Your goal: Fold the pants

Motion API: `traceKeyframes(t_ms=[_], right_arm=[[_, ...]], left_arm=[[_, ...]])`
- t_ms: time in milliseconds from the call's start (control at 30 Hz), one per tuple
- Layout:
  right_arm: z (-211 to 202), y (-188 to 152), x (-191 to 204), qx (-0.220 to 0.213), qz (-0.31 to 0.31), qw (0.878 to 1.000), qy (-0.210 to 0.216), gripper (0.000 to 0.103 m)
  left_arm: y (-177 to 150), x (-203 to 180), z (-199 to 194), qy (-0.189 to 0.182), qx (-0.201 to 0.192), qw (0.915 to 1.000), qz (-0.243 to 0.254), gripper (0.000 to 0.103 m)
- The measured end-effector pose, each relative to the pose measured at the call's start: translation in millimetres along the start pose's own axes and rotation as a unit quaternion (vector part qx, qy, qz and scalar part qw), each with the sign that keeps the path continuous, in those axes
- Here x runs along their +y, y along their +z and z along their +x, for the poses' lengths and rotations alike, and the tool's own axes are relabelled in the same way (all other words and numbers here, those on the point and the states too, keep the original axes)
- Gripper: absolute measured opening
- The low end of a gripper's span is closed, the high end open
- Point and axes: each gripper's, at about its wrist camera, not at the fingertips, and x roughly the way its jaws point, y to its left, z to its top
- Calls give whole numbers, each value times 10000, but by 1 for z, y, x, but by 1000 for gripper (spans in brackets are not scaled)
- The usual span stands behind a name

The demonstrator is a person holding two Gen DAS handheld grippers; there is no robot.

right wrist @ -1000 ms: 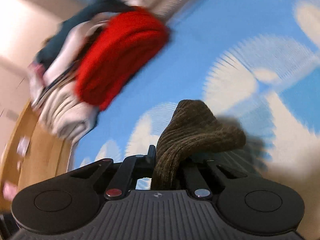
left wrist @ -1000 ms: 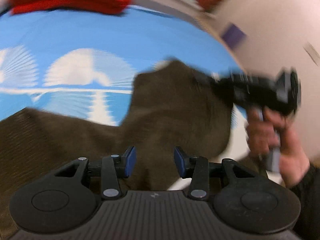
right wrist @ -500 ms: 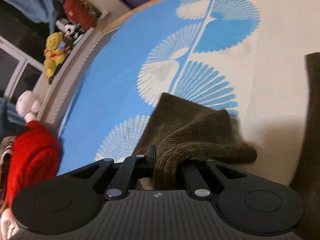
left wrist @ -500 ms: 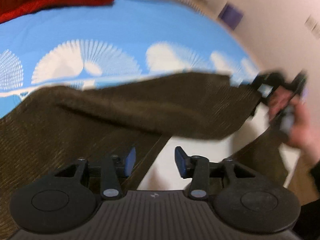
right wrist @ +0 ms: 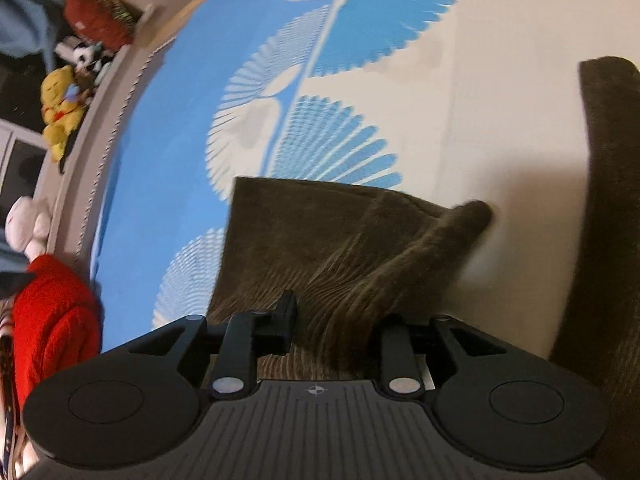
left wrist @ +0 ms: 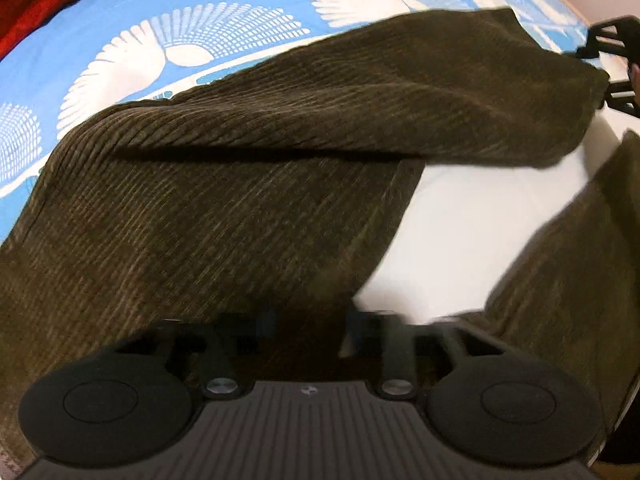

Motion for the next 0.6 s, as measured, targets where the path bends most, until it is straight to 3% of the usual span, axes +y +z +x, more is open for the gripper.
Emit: traceKeyframes(t_ms=[100,133,167,233,300,333,367,433,467,533,600], right_arm=[[3,6,-2,-15,22,10000,70,24],[2,7,0,-34,-40,9999,135,20],[0,8,4,-94,-127,9997,200,9],[-12,9,18,-313,-453,9971,523,7],[-32,8,39,-753,-1137,9845,1101,7],[-40,6,46,-1025,-1503,9775,1068,7],[-45,6,48,-1258,-1721,9731,869,7],[-40,12,35,-1315,-1646,9775,128,7],[-31,15,25,-1222,-1577,9788,-471,7],[-12,18,2,-892,-1433,9780,-1228,7],[3,18,-15,-598,-1416,9775,-1447,7]], left_arm=[[4,9,-18,91,-170,9998,43,11],[5,12,-26,180,-256,9995,84,10],[5,16,-34,229,-337,9991,100,10],[4,24,-46,199,-444,9988,71,10],[-1,30,-50,173,-439,9988,151,10],[-5,32,-48,131,-385,9989,228,10],[-9,32,-44,60,-289,9989,360,10],[-17,29,-37,-40,-104,9981,608,10],[-21,28,-36,-81,-24,9974,715,10],[-27,26,-33,-118,60,9961,876,10],[-31,23,-34,-177,112,9941,1068,10]])
